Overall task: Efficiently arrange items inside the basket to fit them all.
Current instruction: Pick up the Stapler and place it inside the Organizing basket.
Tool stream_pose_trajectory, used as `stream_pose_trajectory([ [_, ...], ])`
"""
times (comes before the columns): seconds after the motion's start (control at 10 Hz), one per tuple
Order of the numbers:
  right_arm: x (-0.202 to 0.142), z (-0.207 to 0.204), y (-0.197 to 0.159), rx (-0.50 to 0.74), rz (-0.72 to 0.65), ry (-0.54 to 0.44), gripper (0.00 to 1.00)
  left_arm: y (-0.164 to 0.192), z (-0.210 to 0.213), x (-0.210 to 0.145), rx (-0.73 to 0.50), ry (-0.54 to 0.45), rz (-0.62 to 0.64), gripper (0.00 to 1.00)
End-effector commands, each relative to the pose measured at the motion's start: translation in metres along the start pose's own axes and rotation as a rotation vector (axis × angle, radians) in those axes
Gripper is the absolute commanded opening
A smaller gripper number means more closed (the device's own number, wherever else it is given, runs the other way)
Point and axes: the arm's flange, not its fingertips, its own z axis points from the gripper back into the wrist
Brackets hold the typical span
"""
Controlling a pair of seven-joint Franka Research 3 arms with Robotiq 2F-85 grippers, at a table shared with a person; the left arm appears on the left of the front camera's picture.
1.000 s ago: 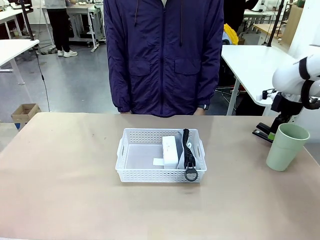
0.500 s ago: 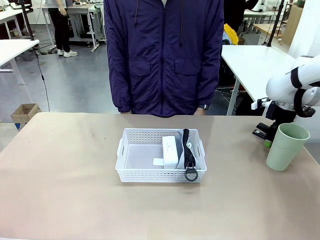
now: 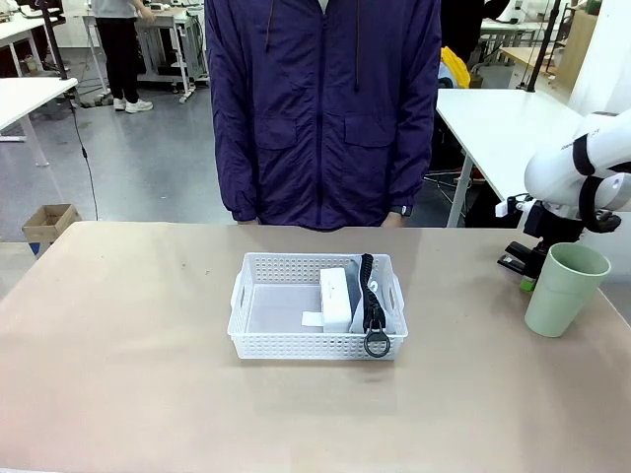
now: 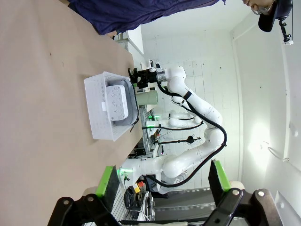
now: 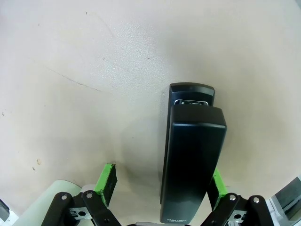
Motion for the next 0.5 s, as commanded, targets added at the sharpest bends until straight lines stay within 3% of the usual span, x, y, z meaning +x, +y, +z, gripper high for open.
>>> stream_pose_trajectory([
  [0.0,0.0020,-0.0017,-0.0073,-0.017,0.033,-0.014,1.00,-0.0036,-0.0010,-0.0024,0.012,0.003,0.001,1.00],
  [0.1,0.0023,-0.0017,-0.0072,-0.024,0.031,-0.016,0.93,-0.0036,-0.0010,-0.0024,0.012,0.003,0.001,1.00],
  [0.2,0.0022,-0.0018,-0.0074,-0.024,0.029,-0.018,0.40,-0.0036,-0.0010,-0.0024,0.012,0.003,0.001,1.00],
  [0.3,0.0023,-0.0020,-0.0077,-0.019,0.030,-0.014,0.33,-0.0036,-0.0010,-0.0024,0.012,0.003,0.001,1.00],
  [0.4,0.0022,-0.0018,-0.0076,-0.019,0.032,-0.010,0.00,-0.0036,-0.0010,-0.0024,0.012,0.003,0.001,1.00],
])
